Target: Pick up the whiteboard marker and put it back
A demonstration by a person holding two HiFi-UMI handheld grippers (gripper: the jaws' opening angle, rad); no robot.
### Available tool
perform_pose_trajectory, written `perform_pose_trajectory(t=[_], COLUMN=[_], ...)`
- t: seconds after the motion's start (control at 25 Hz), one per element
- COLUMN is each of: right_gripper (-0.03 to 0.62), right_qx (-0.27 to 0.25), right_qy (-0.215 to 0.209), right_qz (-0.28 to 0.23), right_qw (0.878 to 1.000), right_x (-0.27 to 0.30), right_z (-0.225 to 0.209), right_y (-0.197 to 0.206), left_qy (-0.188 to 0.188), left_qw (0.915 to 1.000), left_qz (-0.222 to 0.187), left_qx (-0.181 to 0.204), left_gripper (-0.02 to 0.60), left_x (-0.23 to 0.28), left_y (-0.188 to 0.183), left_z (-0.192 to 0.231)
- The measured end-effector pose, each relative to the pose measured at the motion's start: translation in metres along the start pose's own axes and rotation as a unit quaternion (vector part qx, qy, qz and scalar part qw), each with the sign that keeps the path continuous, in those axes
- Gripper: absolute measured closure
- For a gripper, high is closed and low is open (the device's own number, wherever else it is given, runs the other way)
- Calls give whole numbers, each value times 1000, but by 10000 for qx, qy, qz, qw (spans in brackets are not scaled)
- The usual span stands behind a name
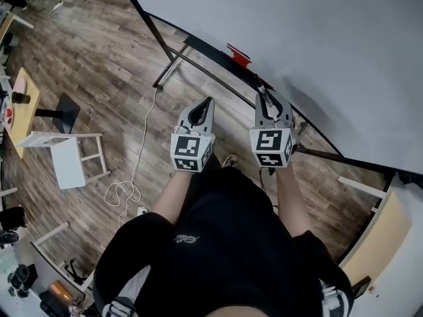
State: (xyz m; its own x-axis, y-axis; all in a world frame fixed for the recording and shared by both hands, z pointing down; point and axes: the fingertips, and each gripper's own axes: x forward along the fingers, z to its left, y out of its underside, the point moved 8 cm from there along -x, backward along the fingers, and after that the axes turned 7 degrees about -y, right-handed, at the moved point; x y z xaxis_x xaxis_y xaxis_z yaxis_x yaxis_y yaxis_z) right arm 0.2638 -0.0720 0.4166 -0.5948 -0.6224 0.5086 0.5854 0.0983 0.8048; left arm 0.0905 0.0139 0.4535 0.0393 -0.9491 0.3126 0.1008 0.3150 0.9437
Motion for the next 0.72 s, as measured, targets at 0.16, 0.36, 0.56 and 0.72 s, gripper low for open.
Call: perform_pose_trajectory(t=[0.16,0.36,0.56,0.72], right_gripper=[540,540,540,540], right_qx=[497,1057,1222,1306], right_qy=[-6,28,168,301], right_qz=[-562,-1265,-1863,-2121], right_qw=[9972,9863,9747,9680], right_x=[-51,-103,-141,-156], right_z=[-4,-3,4,12], right_y=[2,8,14,17], left_qy=[97,180,239,451], left_qw=[9994,9979,9961,9932], left_qz=[-319,-548,-763,-974], left_qx=[56,279,362,453], left_gripper=[575,575,575,575], left_x=[-23,-47,-65,-73], left_y=[-18,-29,-44,-56], left_z=[-38,-69,-82,-89])
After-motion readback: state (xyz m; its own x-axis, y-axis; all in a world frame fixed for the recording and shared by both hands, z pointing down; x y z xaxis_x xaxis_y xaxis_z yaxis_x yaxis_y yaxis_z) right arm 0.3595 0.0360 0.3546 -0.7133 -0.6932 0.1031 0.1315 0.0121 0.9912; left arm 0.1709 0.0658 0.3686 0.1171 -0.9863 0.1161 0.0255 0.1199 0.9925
